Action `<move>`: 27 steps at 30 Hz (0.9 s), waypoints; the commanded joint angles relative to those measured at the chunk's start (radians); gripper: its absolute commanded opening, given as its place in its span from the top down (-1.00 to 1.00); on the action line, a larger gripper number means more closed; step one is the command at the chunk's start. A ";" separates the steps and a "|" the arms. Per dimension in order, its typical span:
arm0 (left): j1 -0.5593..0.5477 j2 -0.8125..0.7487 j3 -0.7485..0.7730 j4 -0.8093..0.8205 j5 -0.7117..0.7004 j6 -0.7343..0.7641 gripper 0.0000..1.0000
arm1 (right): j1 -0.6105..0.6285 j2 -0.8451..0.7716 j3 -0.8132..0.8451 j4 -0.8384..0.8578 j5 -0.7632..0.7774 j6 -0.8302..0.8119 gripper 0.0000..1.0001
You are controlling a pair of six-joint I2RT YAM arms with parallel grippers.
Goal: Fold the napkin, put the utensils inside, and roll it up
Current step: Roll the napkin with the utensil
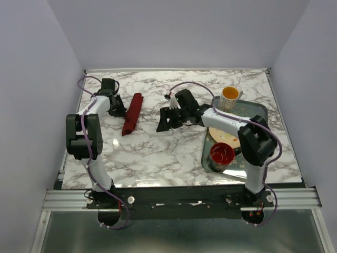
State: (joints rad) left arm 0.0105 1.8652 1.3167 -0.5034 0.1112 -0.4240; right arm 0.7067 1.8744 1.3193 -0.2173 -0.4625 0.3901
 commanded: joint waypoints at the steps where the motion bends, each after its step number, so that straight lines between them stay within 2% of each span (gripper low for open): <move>1: -0.007 0.022 -0.014 -0.009 -0.042 0.017 0.53 | 0.033 0.097 0.157 0.096 -0.099 0.021 -0.31; 6: -0.007 0.051 -0.010 -0.006 -0.042 0.019 0.54 | 0.076 0.261 0.355 0.116 -0.146 0.043 -0.05; 10: -0.007 0.058 -0.010 -0.006 -0.039 0.019 0.54 | 0.117 0.382 0.520 0.116 -0.204 0.056 0.38; 13: -0.007 0.051 -0.019 -0.003 -0.028 0.019 0.54 | 0.134 0.466 0.612 0.110 -0.231 0.076 0.61; 20: -0.007 0.040 -0.034 -0.003 -0.018 0.018 0.55 | 0.178 0.565 0.701 0.108 -0.220 0.088 0.65; 23: -0.007 0.032 -0.036 -0.004 -0.015 0.016 0.55 | 0.183 0.603 0.738 0.108 -0.226 0.099 0.76; 27: -0.007 0.023 -0.045 -0.003 -0.010 0.014 0.55 | 0.181 0.611 0.771 0.110 -0.208 0.110 0.75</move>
State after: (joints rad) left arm 0.0105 1.9095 1.2984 -0.4950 0.0971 -0.4160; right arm 0.8879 2.4588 2.0270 -0.1066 -0.6636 0.4820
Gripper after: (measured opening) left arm 0.227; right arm 0.120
